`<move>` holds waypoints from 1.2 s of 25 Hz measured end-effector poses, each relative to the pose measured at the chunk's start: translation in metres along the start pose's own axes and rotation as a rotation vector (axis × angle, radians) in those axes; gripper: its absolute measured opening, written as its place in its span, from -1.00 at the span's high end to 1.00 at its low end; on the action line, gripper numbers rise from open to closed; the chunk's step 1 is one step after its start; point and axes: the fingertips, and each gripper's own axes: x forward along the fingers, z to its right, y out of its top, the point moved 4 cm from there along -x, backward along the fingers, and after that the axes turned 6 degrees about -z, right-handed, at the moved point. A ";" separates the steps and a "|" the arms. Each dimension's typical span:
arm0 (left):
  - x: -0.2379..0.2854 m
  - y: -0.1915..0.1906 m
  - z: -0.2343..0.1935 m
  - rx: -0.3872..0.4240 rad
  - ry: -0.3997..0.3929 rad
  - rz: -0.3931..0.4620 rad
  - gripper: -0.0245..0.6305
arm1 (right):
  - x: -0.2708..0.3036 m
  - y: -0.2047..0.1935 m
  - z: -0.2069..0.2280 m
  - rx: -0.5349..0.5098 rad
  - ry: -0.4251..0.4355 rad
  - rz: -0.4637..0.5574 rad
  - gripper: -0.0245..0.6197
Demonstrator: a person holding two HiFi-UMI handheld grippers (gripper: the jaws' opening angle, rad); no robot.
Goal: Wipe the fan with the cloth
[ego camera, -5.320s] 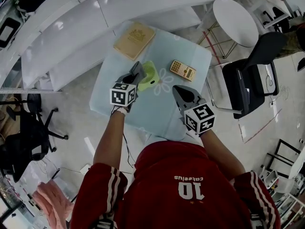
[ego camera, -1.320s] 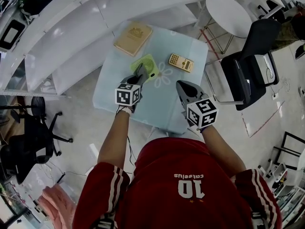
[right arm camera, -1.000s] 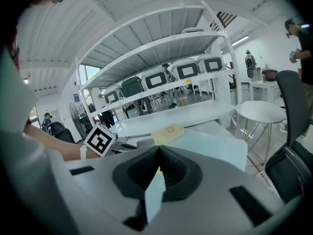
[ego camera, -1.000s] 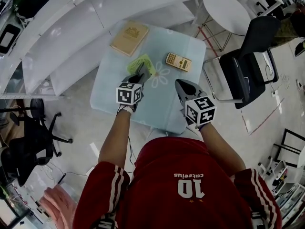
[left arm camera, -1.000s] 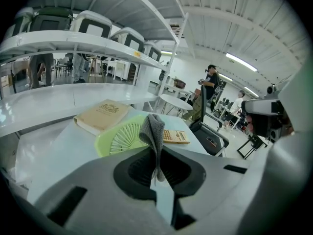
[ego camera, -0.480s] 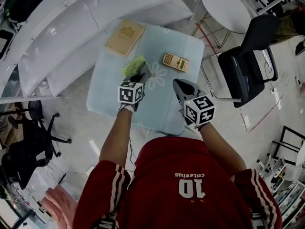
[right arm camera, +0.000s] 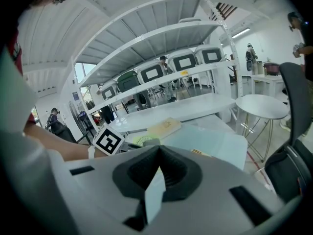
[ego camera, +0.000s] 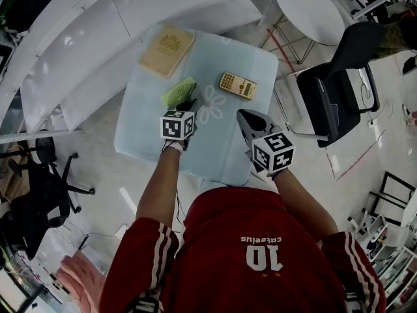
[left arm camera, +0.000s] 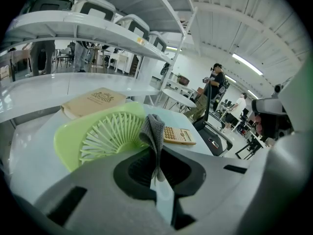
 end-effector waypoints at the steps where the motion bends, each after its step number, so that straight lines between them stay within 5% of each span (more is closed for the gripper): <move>1: 0.002 0.000 -0.001 -0.004 0.001 -0.002 0.84 | 0.000 0.000 0.001 0.000 0.000 -0.003 0.91; 12: 0.010 -0.007 -0.015 -0.100 0.006 0.004 0.84 | 0.002 -0.002 0.010 -0.002 -0.004 -0.020 0.91; 30: 0.000 -0.009 -0.021 -0.118 0.010 0.026 0.84 | -0.002 -0.004 0.003 -0.024 -0.017 -0.027 0.91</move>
